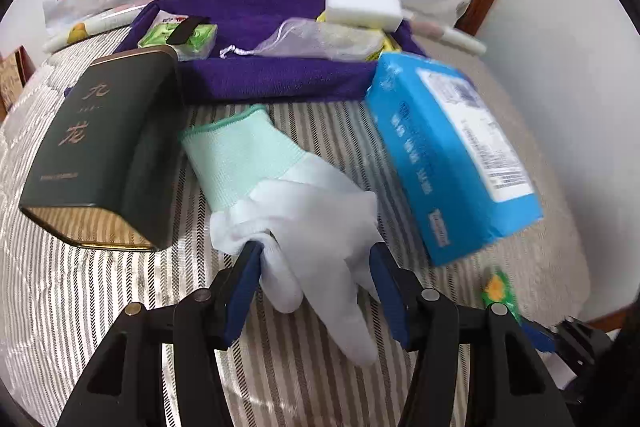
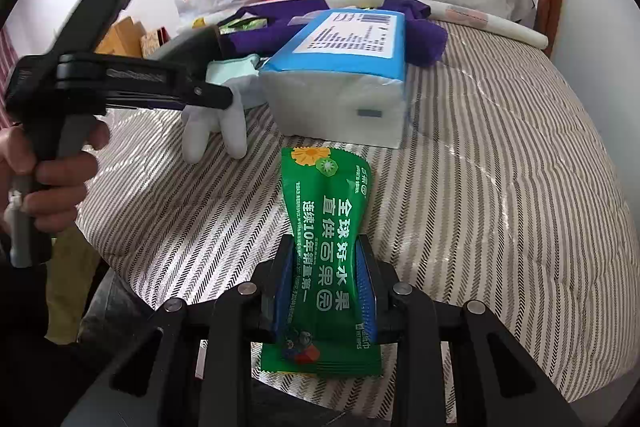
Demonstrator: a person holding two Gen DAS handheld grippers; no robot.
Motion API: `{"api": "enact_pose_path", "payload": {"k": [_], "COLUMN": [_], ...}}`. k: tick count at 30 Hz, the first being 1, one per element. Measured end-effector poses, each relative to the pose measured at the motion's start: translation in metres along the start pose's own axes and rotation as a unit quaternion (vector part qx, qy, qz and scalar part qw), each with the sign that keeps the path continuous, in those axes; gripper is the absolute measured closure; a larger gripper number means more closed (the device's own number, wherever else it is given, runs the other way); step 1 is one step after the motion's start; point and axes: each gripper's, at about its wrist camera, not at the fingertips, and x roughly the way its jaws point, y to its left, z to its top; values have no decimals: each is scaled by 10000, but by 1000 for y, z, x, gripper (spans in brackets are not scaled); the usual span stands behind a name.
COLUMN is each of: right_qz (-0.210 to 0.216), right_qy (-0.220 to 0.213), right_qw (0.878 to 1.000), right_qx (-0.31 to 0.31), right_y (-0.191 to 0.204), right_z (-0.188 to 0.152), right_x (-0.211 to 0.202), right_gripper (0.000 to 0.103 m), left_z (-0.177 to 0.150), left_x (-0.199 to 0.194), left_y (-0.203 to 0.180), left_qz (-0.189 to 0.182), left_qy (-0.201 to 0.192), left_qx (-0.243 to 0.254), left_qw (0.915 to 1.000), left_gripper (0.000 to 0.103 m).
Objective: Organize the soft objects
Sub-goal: 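Grasp the white-and-mint work glove by its fingers with the left tool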
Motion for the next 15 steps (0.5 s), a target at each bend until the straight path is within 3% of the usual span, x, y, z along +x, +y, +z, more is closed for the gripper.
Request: {"api": "enact_pose_path", "payload": {"k": [3,6,8,15], "right_qz": [9,4,4,-125], "right_qy": [-11,-13,1,18], "right_qw": [10000,10000,10000,9999], "right_qx": [18,7,38,37], "right_y": [-1,-1,-1,5], "right_z": [1,1,3,7], "right_x": [0,0,1,4], "right_gripper": [74,74,74,74], "left_z": [2,-1,-4,-39], "left_x": [7,5,2,-21], "left_y": [-4,-5,1,25], "left_qz": [127,92,-79,-475], "left_qy": [-18,-89,-93,21], "left_qx": [54,270,289,270], "left_qw": [9999,9996,9995,9985], "left_gripper": [50,73,82,85]}}
